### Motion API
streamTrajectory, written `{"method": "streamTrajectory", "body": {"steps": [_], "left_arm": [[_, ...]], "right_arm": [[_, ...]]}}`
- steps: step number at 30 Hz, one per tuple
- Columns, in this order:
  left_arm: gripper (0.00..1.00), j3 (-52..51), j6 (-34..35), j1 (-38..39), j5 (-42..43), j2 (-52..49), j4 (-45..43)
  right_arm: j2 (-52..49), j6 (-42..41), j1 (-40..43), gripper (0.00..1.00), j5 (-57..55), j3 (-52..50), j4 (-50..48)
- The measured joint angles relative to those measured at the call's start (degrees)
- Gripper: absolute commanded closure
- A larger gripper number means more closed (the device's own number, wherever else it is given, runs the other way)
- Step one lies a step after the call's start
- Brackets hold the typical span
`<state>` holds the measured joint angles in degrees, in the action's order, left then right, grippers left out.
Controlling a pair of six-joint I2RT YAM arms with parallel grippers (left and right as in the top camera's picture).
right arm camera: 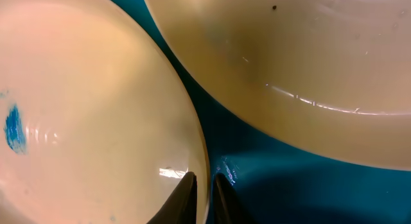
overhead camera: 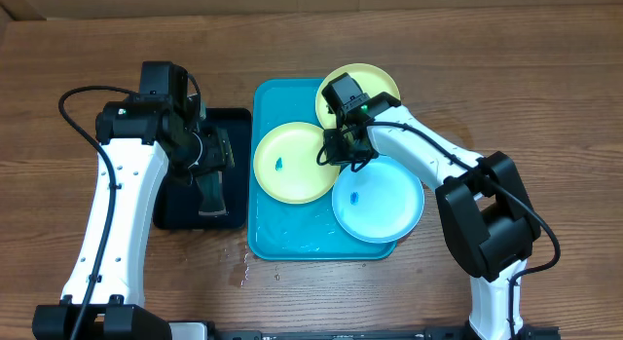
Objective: Clean dirty plates on tray and stack at the side
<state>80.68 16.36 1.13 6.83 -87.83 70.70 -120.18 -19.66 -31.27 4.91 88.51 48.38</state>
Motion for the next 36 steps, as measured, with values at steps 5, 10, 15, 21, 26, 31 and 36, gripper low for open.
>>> {"method": "streamTrajectory", "body": {"steps": [5, 10, 15, 21, 26, 31, 36], "left_arm": [[0.31, 0.0, 0.0, 0.0, 0.0, 0.0, 0.0], [0.31, 0.0, 0.0, 0.0, 0.0, 0.0, 0.0], [0.32, 0.0, 0.0, 0.0, 0.0, 0.0, 0.0], [0.34, 0.0, 0.0, 0.0, 0.0, 0.0, 0.0], [0.34, 0.0, 0.0, 0.0, 0.0, 0.0, 0.0], [0.4, 0.0, 0.0, 0.0, -0.9, 0.0, 0.1], [0.42, -0.2, -0.2, 0.0, -3.3, 0.0, 1.0]], "right_arm": [[0.0, 0.0, 0.0, 0.89, -0.4, 0.0, -0.1], [0.0, 0.0, 0.0, 0.82, -0.5, 0.0, -0.3], [0.0, -0.1, 0.0, 0.9, -0.5, 0.0, -0.4], [0.0, 0.1, 0.0, 0.85, -0.7, 0.0, -0.4], [0.0, 0.1, 0.0, 0.96, -0.7, 0.0, -0.3], [0.0, 0.0, 0.0, 0.96, -0.7, 0.0, -0.4], [0.0, 0.0, 0.0, 0.96, -0.7, 0.0, -0.3]]}}
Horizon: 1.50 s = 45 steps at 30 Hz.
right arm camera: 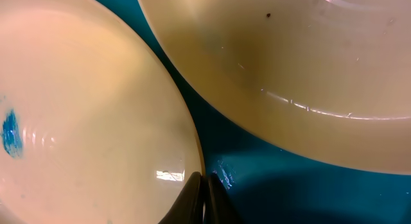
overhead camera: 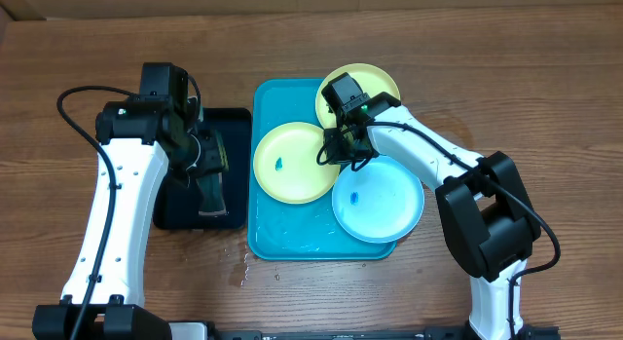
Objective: Clean dirty plates on tray and stack at the side
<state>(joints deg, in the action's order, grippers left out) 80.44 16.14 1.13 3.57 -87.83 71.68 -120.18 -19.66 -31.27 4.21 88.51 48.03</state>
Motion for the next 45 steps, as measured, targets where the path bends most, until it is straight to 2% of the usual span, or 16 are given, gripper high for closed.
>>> {"method": "streamTrajectory", "body": {"steps": [4, 8, 14, 18, 24, 28, 33, 34, 38, 40, 45], "left_arm": [[0.42, -4.0, 0.0, 0.0, -1.2, 0.0, -2.8], [0.51, -9.2, 0.2, 0.0, -1.7, -0.1, -7.1], [0.58, -15.9, 0.5, 0.0, -3.5, -0.2, -15.2], [0.58, -20.7, 1.3, 0.0, -6.3, -0.3, -21.2], [0.62, -23.4, 1.7, 0.0, -7.8, -1.3, -25.5], [0.63, -23.6, 1.7, 0.0, -8.2, -4.9, -26.8], [0.88, -23.9, 1.7, 0.0, -8.2, -10.6, -28.3], [0.96, -23.9, 1.9, 0.0, -8.3, -10.9, -28.5], [0.96, -23.9, 1.7, 0.0, -7.8, -10.9, -28.7], [0.96, -23.4, 1.0, 0.0, -6.6, -10.9, -27.8], [0.96, -14.7, -1.0, 0.0, -3.6, -10.9, -20.2]], "right_arm": [[0.0, 0.0, 0.0, 0.96, 0.0, 0.0, 0.0], [0.0, 0.0, 0.0, 0.96, 0.0, 0.0, 0.0], [0.0, 0.0, 0.0, 0.95, 0.0, 0.0, 0.0], [0.0, 0.0, 0.0, 0.95, 0.0, 0.0, -0.1], [0.0, 0.0, 0.0, 0.95, 0.0, 0.0, 0.0], [0.0, 0.0, 0.0, 0.94, 0.0, 0.0, -0.1], [0.0, 0.0, 0.0, 0.94, 0.0, 0.0, -0.2], [0.0, 0.0, 0.0, 0.94, 0.0, 0.0, -0.4], [0.0, 0.0, 0.0, 0.94, 0.0, 0.0, -0.5], [0.0, 0.0, 0.0, 0.8, 0.0, 0.0, -0.5], [0.0, -0.9, 0.0, 0.8, 0.3, 0.0, -0.5]]}}
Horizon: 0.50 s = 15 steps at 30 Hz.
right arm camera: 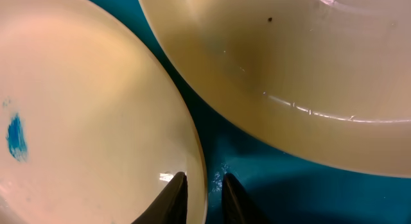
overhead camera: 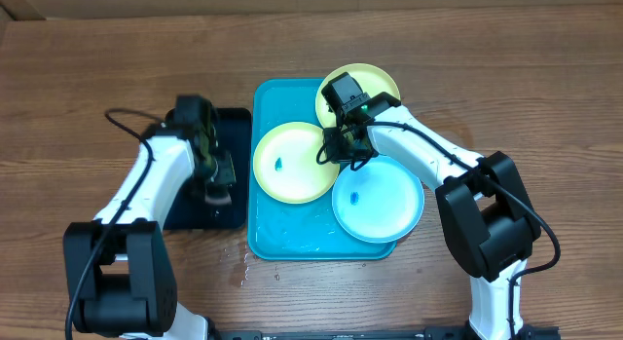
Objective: Clean dirty plates on tray and stack at the side
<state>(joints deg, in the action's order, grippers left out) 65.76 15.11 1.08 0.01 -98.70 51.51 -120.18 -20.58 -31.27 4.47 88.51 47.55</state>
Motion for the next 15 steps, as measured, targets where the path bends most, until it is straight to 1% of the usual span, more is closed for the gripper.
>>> {"method": "streamTrajectory", "body": {"steps": [2, 5, 7, 9, 12, 15], "left_arm": [[0.96, 4.3, -0.5, 0.0, 0.3, 0.6, 1.5], [0.96, 11.0, -1.6, 0.0, 0.6, 2.9, 3.2], [0.96, 15.1, -1.9, 0.0, 0.7, 6.1, 3.4], [0.96, 16.5, -2.0, 0.0, 0.9, 8.2, 3.4], [0.96, 16.9, -2.0, 0.0, 1.5, 9.7, 4.4], [0.96, 16.8, -2.6, 0.0, 1.8, 9.6, 4.7]], "right_arm": [[0.0, -0.3, 0.0, 0.85, 0.0, 0.0, 0.0], [0.0, -1.3, 0.0, 0.88, 0.0, 0.0, 0.0], [0.0, -1.7, 0.0, 0.84, 0.1, 0.0, 0.0], [0.0, -1.9, 0.0, 0.83, 0.1, 0.0, 0.0], [0.0, -1.9, 0.0, 0.83, 0.1, 0.0, 0.0], [0.0, -1.9, 0.0, 0.8, 0.1, 0.0, -0.2]]}}
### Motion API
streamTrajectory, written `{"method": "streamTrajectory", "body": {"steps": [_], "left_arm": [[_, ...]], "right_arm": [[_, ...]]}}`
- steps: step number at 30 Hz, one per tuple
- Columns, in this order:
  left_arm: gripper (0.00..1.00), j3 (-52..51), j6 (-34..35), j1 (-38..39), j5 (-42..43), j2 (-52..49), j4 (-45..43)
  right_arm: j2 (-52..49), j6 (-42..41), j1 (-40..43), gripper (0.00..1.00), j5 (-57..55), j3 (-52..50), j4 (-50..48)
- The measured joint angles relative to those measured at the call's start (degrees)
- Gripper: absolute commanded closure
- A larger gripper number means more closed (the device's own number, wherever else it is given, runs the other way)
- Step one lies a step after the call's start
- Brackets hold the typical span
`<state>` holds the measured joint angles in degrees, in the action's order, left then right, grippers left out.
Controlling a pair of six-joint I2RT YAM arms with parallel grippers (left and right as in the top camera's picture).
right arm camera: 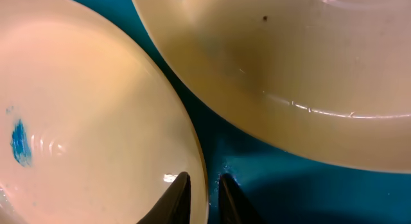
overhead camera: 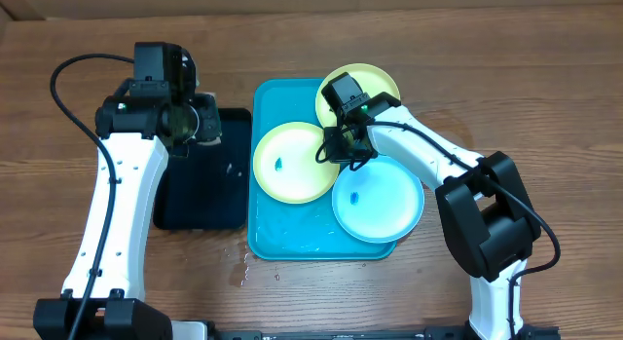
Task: Clean dirty plates on tray and stack at the side
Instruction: 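Lift the sponge with the left gripper and move it onto the left yellow plate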
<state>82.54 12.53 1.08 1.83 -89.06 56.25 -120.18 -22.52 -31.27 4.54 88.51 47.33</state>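
Observation:
A yellow plate (overhead camera: 289,162) with a blue smear (right arm camera: 20,142) lies on the left of the teal tray (overhead camera: 292,238). My right gripper (overhead camera: 341,145) (right arm camera: 204,195) is low at this plate's right rim. It is open, with one finger over the plate (right arm camera: 83,121) and the other over the tray floor (right arm camera: 257,179). A second yellow plate (overhead camera: 375,87) (right arm camera: 308,70) lies at the back, partly past the tray edge. A blue plate (overhead camera: 380,199) with a small smear lies at the front right. My left gripper (overhead camera: 204,124) hangs over the far end of a black tray (overhead camera: 200,199); its jaws are hard to make out.
Small wet spots (overhead camera: 243,272) mark the wooden table (overhead camera: 535,87) in front of the teal tray. A few pale specks lie on the black tray. The black cable of the left arm loops over the table at the far left.
My left arm was low over the middle of the black tray and is now raised at its far end. The dark thing below that gripper no longer shows. My right gripper stays astride the plate rim.
First my right fingers stood narrowly astride the smeared plate's rim, with my left gripper over the black tray and a dark thing below it. Then the right fingers were pressed together at the rim. Later they were apart again. No plate has moved.

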Motion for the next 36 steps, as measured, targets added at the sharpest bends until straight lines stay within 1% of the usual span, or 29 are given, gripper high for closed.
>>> {"method": "streamTrajectory", "body": {"steps": [5, 6, 7, 9, 13, 14, 16, 17, 18, 20, 22, 27, 32, 33, 35, 36], "left_arm": [[0.96, 0.0, -0.9, 0.0, 0.2, 0.0, 0.3], [0.96, 0.0, -0.9, 0.0, 0.2, 0.0, 0.4], [0.96, 0.0, -0.9, 0.0, 0.2, 0.0, 0.5], [0.96, 0.0, -1.0, 0.0, 0.2, 0.0, 0.5], [0.96, 0.1, -1.0, 0.0, 0.2, 0.0, 0.5], [0.96, 0.3, -1.0, 0.0, 0.2, 0.0, 1.0], [0.96, 1.6, -1.1, 0.0, 0.2, 0.0, 2.4], [0.96, 2.5, -1.1, 0.0, 0.3, -0.1, 2.9], [0.96, 3.9, -1.2, 0.0, 0.6, -0.1, 3.1], [0.96, 5.7, -1.2, 0.0, 2.5, -0.1, 3.2], [0.96, 5.9, -1.2, 0.0, 4.9, -0.1, 4.1], [0.96, 5.9, -1.2, 1.5, 7.5, -1.4, 5.2], [0.96, 5.9, -1.2, 4.8, 10.6, -5.5, 5.2], [0.96, 5.9, -1.2, 5.8, 10.9, -6.4, 5.1], [0.96, 5.9, -1.1, 7.4, 11.4, -7.8, 4.7], [0.96, 5.9, -1.2, 8.7, 11.7, -9.0, 4.3]], "right_arm": [[0.0, -0.1, 0.0, 0.81, -0.1, 0.0, -0.4], [0.0, -0.2, 0.0, 0.84, -0.1, 0.0, -0.8], [0.0, -0.1, 0.0, 0.9, -0.1, 0.0, -1.4], [0.0, -0.2, 0.0, 0.96, -0.3, 0.0, -1.9], [0.0, -0.5, 0.0, 0.96, -0.3, 0.0, -2.5], [0.0, -0.7, 0.0, 0.94, -0.3, 0.0, -2.6], [0.0, -1.0, 0.0, 0.76, -0.3, 0.0, -2.5], [0.0, -1.4, 0.0, 0.74, -0.2, 0.0, -2.4], [0.0, -1.4, 0.0, 0.74, -0.2, 0.0, -2.3], [0.0, -1.4, 0.0, 0.76, 0.0, 0.0, -1.4], [-0.1, -1.7, 0.0, 0.83, 0.0, 0.0, -0.5], [-0.1, -2.6, 0.0, 0.96, 0.1, 0.0, -0.1], [-0.1, -2.7, 0.0, 0.96, 0.2, -0.4, -0.3], [-0.1, -2.8, 0.0, 0.95, 0.2, -0.5, -0.3], [-0.1, -2.8, 0.0, 0.76, 0.2, -0.6, -0.4], [-0.1, -3.0, 0.0, 0.71, 0.2, -0.8, -0.6]]}}
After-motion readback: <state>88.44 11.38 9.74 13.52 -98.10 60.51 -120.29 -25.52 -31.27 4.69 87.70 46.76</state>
